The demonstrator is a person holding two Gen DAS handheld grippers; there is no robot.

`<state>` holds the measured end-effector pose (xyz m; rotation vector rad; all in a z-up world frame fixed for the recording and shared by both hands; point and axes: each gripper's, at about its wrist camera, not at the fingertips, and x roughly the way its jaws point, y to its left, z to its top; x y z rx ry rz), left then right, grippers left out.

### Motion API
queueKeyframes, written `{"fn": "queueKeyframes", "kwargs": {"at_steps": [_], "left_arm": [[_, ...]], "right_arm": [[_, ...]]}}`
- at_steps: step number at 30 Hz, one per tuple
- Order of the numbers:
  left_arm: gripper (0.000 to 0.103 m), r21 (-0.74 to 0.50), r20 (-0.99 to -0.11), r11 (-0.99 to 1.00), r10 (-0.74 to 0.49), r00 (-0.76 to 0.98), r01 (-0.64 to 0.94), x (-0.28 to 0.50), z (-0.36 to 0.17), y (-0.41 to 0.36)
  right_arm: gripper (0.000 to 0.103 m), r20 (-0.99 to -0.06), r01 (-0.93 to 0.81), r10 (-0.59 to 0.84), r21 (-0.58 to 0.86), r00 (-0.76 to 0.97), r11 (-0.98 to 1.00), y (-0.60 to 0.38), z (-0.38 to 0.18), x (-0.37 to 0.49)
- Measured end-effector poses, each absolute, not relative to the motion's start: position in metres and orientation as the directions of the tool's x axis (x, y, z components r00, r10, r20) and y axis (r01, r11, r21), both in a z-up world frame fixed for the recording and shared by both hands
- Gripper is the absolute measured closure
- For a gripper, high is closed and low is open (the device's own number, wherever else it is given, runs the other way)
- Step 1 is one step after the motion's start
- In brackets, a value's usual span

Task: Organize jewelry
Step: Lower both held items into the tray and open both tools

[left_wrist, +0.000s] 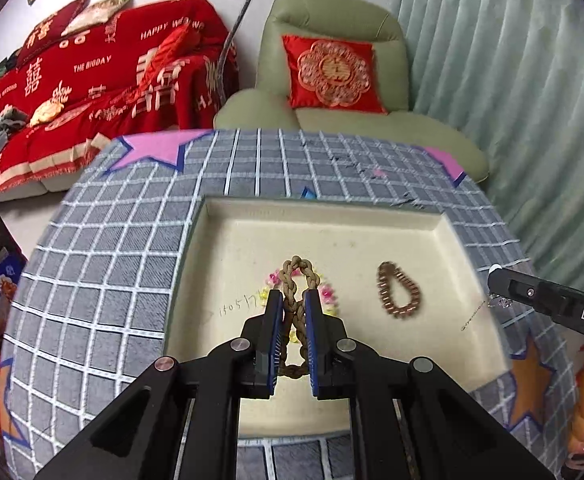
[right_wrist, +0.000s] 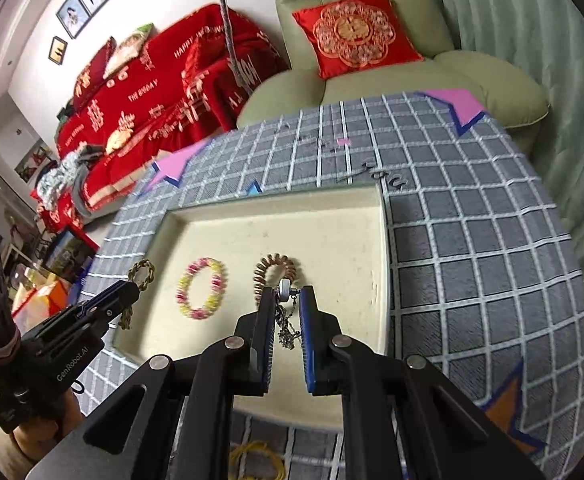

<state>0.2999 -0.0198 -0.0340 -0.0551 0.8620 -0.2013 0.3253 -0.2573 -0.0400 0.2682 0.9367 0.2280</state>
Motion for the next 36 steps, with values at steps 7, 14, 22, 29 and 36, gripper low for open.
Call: {"fn": "queueKeyframes", "kwargs": {"at_steps": [7,14,22,29,36], "left_arm": [[0.082,-0.112,-0.782,0.984,-0.175,0.598,0.141,0.316,-0.063,-0.024],[0.082,-0.084,-0.800,0.988,-0.145,0.583,0.130,0.319,-0.075,-0.026],[0.082,-0.013,-0.803,0.989,-0.097,0.588,0.146,0.316,-0.077,-0.036],[0.082,0.016,-0.799,0.990,-0.072,0.597,0.141,0.313,-0.073,-0.038],[0.082,0.032,-0.786,0.991,-0.057,0.615,0.133,0.310,-0.066,-0.038]], "right_arm": [[0.090,-0.798,-0.051,0.286,0.307,0.531,0.950,-0.254,-0.077,0.349],[0.090,-0.820,-0.046,0.275,0.293,0.501,0.955,-0.250,-0.098,0.356],[0.088,-0.832,-0.068,0.252,0.251,0.495,0.965,-0.240,-0.102,0.358],[0.069,-0.821,-0.084,0.299,0.297,0.486,0.951,-0.238,-0.099,0.356],[0.032,-0.774,-0.069,0.342,0.363,0.533,0.929,-0.246,-0.082,0.348]]}}
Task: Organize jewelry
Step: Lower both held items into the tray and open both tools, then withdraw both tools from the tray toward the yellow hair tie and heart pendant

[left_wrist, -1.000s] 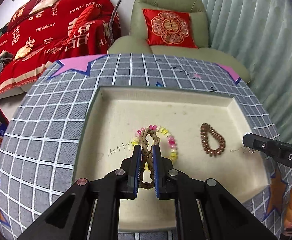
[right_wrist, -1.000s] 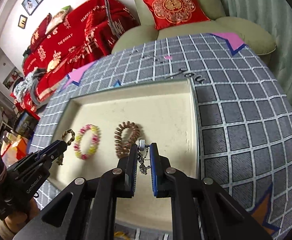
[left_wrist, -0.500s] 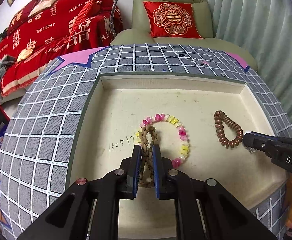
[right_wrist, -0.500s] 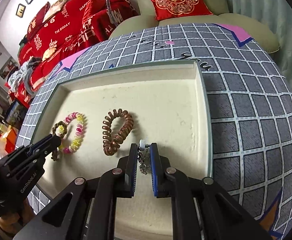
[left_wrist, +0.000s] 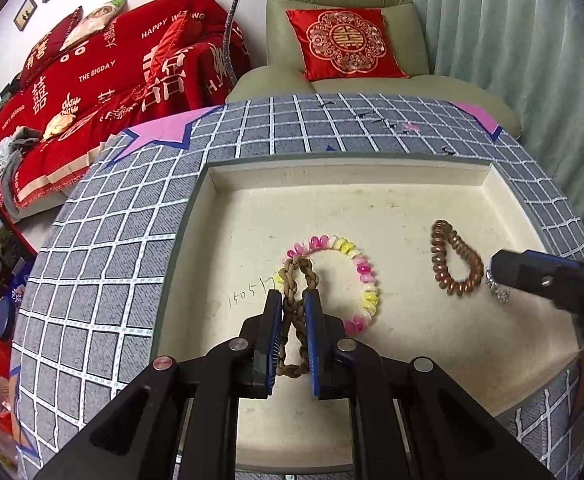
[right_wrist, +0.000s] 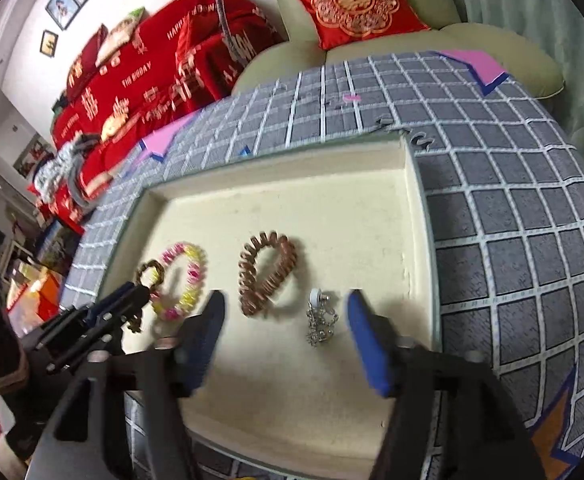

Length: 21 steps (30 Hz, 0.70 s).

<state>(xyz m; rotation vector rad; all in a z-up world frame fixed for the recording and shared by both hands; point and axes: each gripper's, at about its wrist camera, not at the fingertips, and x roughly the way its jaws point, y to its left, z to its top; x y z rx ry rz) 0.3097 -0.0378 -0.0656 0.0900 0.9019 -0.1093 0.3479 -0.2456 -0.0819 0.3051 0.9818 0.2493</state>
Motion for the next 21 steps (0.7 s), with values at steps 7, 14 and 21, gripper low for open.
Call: {"fn": "queueKeyframes", "kwargs": {"at_steps": [7,14,21], "left_arm": [[0.081,0.024,-0.783,0.991,-0.063,0.619,0.131,0.307,-0.059,-0.036],[0.026,-0.001,-0.773,0.992,-0.080,0.629,0.125,0.302,-0.047,-0.033],[0.000,0.019,-0.728,0.996,-0.049,0.684,0.092,0.292,-0.029,-0.030]], "right_arm": [[0.031,-0.739,-0.023,0.374,0.437,0.561,0.899,-0.265,-0.067,0.334],[0.029,-0.718,-0.025,0.377,0.449,0.585,0.893,-0.274,-0.050,0.308],[0.024,-0.709,-0.035,0.381,0.450,0.593,0.892,-0.273,-0.041,0.289]]}}
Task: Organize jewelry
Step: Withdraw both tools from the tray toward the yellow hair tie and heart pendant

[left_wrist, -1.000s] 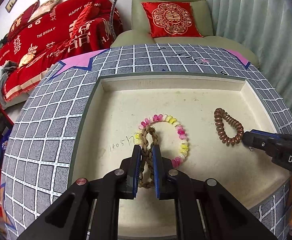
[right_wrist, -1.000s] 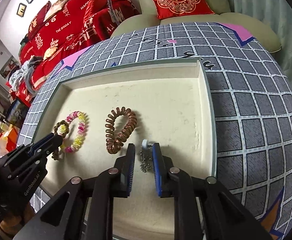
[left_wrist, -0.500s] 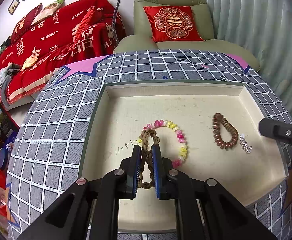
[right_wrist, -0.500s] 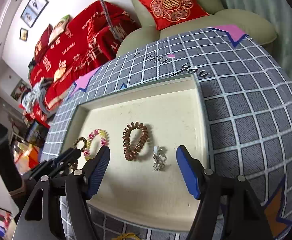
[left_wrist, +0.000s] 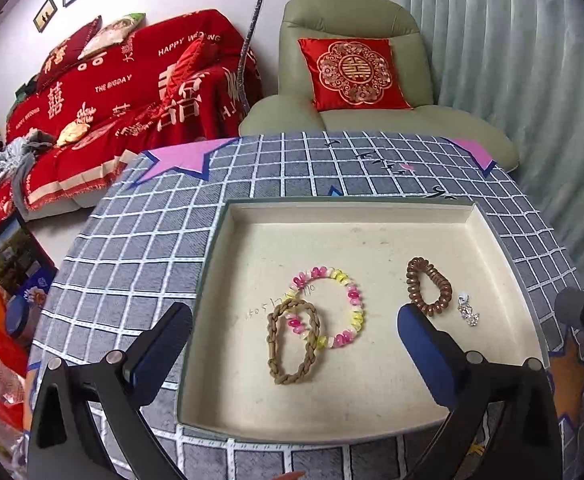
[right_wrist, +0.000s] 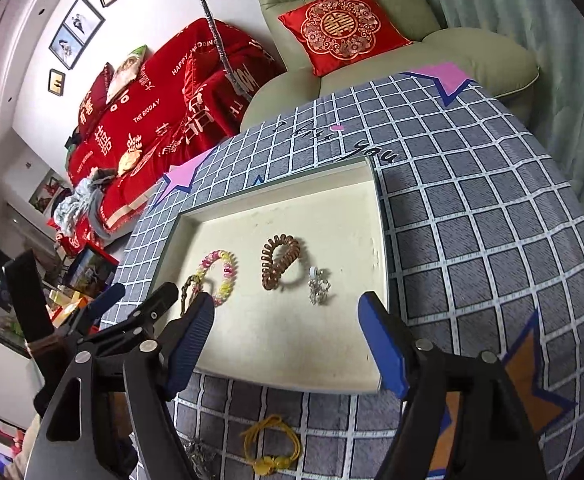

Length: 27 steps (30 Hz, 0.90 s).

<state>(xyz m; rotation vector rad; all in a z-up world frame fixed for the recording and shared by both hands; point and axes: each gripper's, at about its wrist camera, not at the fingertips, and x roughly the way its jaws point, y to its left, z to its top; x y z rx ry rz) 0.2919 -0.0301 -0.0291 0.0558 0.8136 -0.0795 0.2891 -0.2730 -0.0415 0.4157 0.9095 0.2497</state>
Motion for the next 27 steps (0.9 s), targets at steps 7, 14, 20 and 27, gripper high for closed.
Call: {"fn": "queueKeyframes", "kwargs": {"at_steps": [7,14,20,27], "left_arm": [[0.000,0.005,-0.713,0.996,-0.063,0.698,0.094,0.250,-0.015,-0.018],[0.000,-0.036,-0.698,0.997,-0.074,0.712,0.069,0.185,-0.008,0.004],[0.000,-0.074,-0.711,0.995,-0.094,0.697,0.059,0.149,-0.008,0.013],[0.000,-0.067,-0.724,0.996,-0.092,0.684,0.063,0.122,-0.012,0.012]], "right_arm": [[0.015,-0.711,-0.012,0.392,0.476,0.584,0.879,-0.278,-0.043,0.267],[0.014,-0.729,0.008,0.372,0.460,0.574,0.888,-0.282,-0.046,0.235],[0.013,-0.740,0.011,0.372,0.456,0.560,0.890,-0.282,-0.051,0.205],[0.012,-0.752,0.009,0.316,0.394,0.578,0.919,-0.278,-0.049,0.178]]}}
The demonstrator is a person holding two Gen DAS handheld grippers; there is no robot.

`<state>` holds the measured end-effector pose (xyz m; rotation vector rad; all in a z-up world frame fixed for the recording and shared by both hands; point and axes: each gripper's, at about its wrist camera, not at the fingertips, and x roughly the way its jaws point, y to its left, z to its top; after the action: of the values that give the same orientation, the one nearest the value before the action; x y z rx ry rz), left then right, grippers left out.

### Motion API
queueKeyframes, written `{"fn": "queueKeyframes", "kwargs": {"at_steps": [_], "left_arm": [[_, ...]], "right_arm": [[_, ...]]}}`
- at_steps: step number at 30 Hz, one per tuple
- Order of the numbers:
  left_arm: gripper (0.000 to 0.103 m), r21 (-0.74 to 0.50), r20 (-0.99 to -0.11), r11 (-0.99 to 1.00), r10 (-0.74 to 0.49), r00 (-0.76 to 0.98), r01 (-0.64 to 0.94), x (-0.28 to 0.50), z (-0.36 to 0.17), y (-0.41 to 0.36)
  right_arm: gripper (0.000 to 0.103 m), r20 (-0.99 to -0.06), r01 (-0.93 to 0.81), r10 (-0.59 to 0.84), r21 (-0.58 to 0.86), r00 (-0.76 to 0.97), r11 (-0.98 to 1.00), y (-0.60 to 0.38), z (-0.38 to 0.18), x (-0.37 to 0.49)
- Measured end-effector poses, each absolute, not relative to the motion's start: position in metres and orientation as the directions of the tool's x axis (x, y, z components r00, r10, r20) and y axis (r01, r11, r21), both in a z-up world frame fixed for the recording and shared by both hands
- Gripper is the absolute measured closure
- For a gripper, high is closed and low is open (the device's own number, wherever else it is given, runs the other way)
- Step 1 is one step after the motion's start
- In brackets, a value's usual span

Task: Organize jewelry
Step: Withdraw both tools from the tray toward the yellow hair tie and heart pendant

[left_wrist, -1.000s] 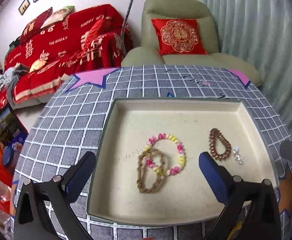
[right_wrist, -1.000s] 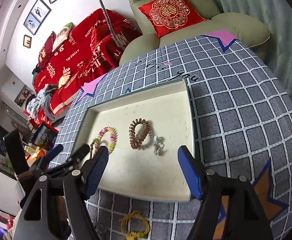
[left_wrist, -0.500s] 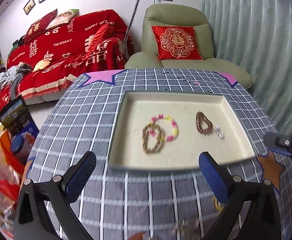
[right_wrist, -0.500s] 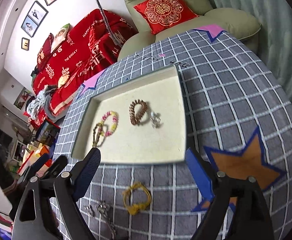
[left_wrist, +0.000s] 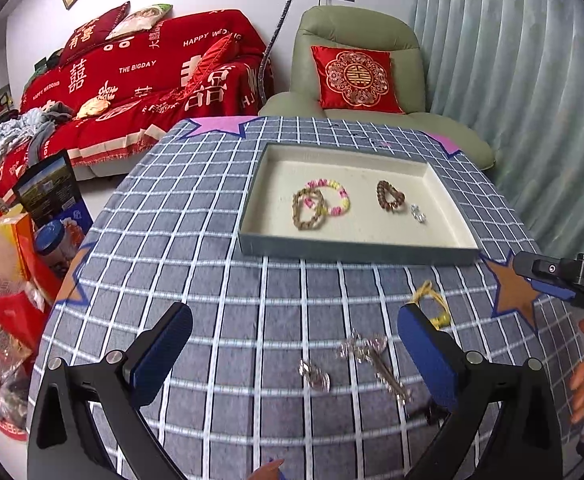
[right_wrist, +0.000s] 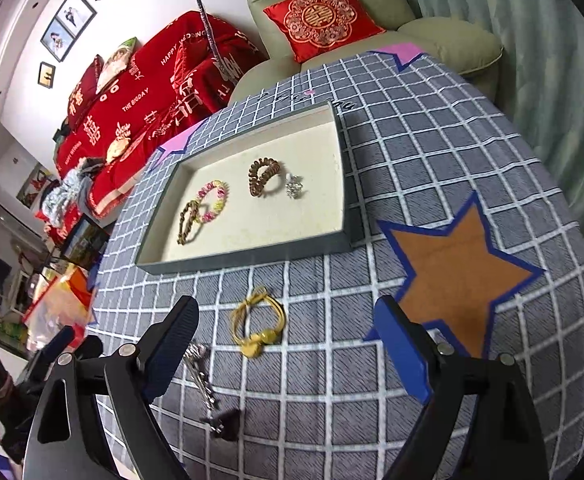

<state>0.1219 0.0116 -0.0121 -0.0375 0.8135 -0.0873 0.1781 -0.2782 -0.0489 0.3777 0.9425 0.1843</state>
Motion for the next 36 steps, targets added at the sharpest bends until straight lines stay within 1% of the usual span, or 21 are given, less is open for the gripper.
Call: {"fn": "queueKeyframes", "kwargs": {"at_steps": [5,8,11,14,16,23,28,36], "left_arm": [[0.000,-0.079,-0.727,0.995,-0.097,0.680,0.057,0.104,-0.012,0.019],[0.000,-0.062,-0.727,0.997,-0.078,0.682,0.048,0.095,-0.010,0.023],[0.000,-0.023,-0.725,0.999,-0.042,0.688,0.037,0.087,-0.012,0.025],[0.000,-0.015,-0.731,0.999,-0.033,0.681,0.032,0.083,-0.016,0.027],[0.000,-0.016,-0.736,1.000,-0.030,0.677,0.027,0.081,-0.020,0.028],[0.000,-0.054,-0.770,0.998,-0.047,0.637,0.008,0.078,-0.040,0.044],[0.000,-0.066,-0.786,0.998,-0.054,0.616,0.004,0.074,-0.055,0.054],[0.000,-0.066,-0.803,0.997,-0.081,0.590,0.047,0.080,-0.066,0.046]], "right_arm": [[0.012,-0.751,-0.006,0.237,0.296,0.616,0.955,-0.272,-0.044,0.158],[0.012,-0.744,-0.024,0.213,0.256,0.633,0.966,-0.267,-0.042,0.149],[0.012,-0.761,-0.037,0.192,0.216,0.619,0.976,-0.260,-0.042,0.143],[0.012,-0.787,-0.063,0.154,0.145,0.597,0.987,-0.252,-0.044,0.138],[0.012,-0.792,-0.067,0.139,0.123,0.595,0.990,-0.250,-0.045,0.133],[0.012,-0.838,-0.057,0.176,0.171,0.516,0.984,-0.254,-0.057,0.123],[0.012,-0.861,-0.054,0.178,0.173,0.476,0.983,-0.254,-0.071,0.114],[0.012,-0.879,-0.040,0.188,0.190,0.437,0.981,-0.255,-0.084,0.117]]}}
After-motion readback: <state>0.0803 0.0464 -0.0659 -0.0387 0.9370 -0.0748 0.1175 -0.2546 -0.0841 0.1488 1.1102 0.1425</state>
